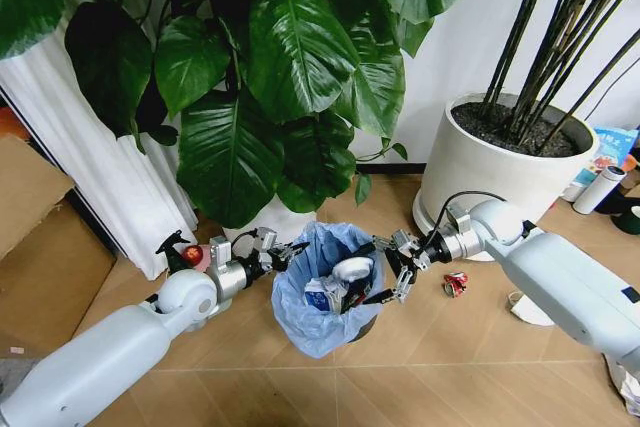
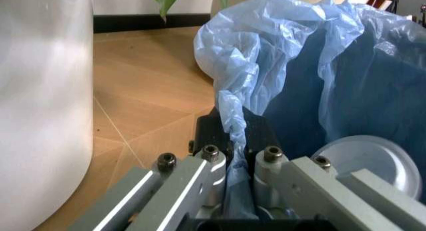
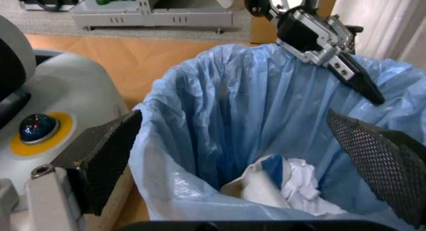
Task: Pick up the trash bin and place the garbage on the floor into it.
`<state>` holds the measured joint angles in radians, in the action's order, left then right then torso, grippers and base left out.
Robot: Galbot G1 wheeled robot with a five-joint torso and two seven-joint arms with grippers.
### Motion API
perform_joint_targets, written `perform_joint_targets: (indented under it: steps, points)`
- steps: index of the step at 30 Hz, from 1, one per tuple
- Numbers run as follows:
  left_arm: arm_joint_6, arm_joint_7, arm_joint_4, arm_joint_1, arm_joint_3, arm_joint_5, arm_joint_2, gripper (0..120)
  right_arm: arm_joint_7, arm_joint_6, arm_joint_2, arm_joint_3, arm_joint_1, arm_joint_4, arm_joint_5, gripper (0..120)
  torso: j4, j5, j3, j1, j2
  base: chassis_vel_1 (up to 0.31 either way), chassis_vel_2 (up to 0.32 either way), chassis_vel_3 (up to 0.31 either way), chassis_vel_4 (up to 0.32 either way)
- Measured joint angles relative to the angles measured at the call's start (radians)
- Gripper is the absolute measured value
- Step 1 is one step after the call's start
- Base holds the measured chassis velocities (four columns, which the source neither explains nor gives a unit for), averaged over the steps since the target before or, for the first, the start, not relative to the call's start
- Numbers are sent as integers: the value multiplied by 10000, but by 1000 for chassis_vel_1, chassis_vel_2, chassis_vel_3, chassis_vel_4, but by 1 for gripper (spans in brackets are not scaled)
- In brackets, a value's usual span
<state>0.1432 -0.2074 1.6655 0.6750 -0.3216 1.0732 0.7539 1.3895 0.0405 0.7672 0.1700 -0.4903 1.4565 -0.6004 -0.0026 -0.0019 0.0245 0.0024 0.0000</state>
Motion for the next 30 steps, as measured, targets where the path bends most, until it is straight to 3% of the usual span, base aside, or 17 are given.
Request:
perform_joint_targets:
  steps: [7,17,23,24,28,30]
  points:
    - [4,8,-5,-15,-12,6,5,0,41,-98,21,-53,-31,-79,43,100,1,0,0,0,0,0,0,0,0]
    - [5,40,30,157,281,36,-82,0,-1088,152,20,-660,-781,-64,-2741,100,1,-1,0,0,0,0,0,0,0]
    - [5,118,218,340,779,147,-322,0,-3507,-854,-55,-1920,-2105,10,-4252,100,-1,-1,0,0,0,0,0,0,0]
    - [5,118,218,340,779,147,-322,0,-3507,-854,-55,-1920,-2105,10,-4252,100,-1,-1,0,0,0,0,0,0,0]
    - [10,134,455,749,1339,156,-533,0,-5889,-1893,-112,-2711,-3343,149,-4124,100,-1,2,0,0,0,0,0,0,0]
    - [11,135,543,944,1564,152,-584,0,-6454,-2038,-165,-2879,-3666,222,-3999,100,-1,3,0,0,0,0,0,0,0]
